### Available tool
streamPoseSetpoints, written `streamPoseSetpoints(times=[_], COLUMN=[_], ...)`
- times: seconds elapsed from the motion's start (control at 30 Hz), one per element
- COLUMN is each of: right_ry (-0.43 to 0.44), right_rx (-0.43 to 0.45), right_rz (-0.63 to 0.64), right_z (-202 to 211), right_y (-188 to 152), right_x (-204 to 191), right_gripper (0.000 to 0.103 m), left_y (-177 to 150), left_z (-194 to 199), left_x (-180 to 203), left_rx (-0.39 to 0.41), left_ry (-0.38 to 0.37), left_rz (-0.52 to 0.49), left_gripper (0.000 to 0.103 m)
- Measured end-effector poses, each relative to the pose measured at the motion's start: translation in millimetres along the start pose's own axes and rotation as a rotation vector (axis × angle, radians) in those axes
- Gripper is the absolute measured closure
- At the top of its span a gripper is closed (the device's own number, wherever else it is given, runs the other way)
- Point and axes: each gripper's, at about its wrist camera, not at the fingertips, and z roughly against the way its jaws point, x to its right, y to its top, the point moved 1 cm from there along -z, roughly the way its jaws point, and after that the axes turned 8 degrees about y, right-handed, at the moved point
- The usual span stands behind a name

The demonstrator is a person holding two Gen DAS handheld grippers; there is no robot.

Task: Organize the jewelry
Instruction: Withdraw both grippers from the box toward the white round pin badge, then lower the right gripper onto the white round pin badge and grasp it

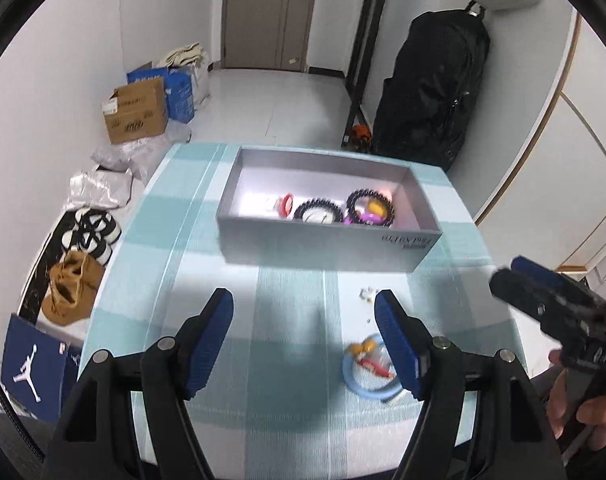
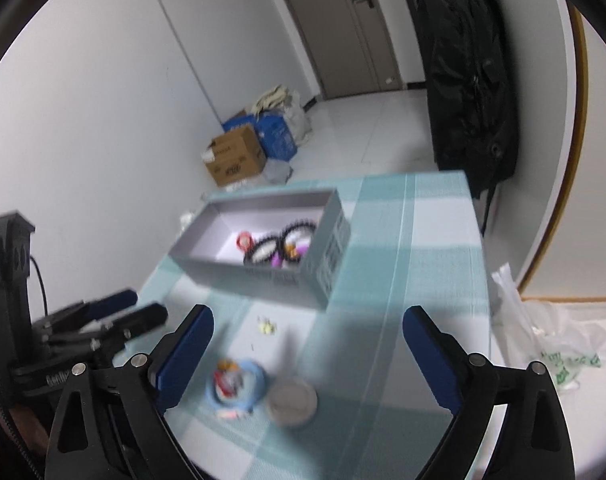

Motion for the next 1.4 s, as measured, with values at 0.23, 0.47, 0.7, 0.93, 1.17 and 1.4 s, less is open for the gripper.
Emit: streamPoseSetpoints(times=[0.23, 0.47, 0.7, 0.93, 1.17, 1.4], right_ry=[-0.027, -0.041, -0.062, -0.093, -0.133, -0.127], right_rx=[-0.118, -0.208, -0.269, -0.286, -0.298, -0.289], right_rz=[0.071, 0.177, 0.27, 0.302, 0.353, 0.337], right_z=[-7, -21, -35, -43, -51, -51], right_y=[-26, -44, -57, -61, -63, -60], right_x=[-1, -14, -28, -29, -38, -35], right_gripper=[0.007, 0.008, 0.016, 0.03, 0.039, 0.054], left_y=[-20, -27, -30, -32, -33, -32], left_z=[3, -1, -2, -3, -5, -7], left_x=[-4, -16, -16, -18, -20, -23], left_rx=[-0.014, -0.021, -0.017, -0.028, -0.043, -0.053], left_ry=[-0.003, 0.002, 0.005, -0.009, -0.019, -0.02], left_rz=[0.007, 0.041, 0.03, 0.031, 0.038, 0.05], left_gripper=[0.034, 0.033, 0.032, 0.029, 0.028, 0.028])
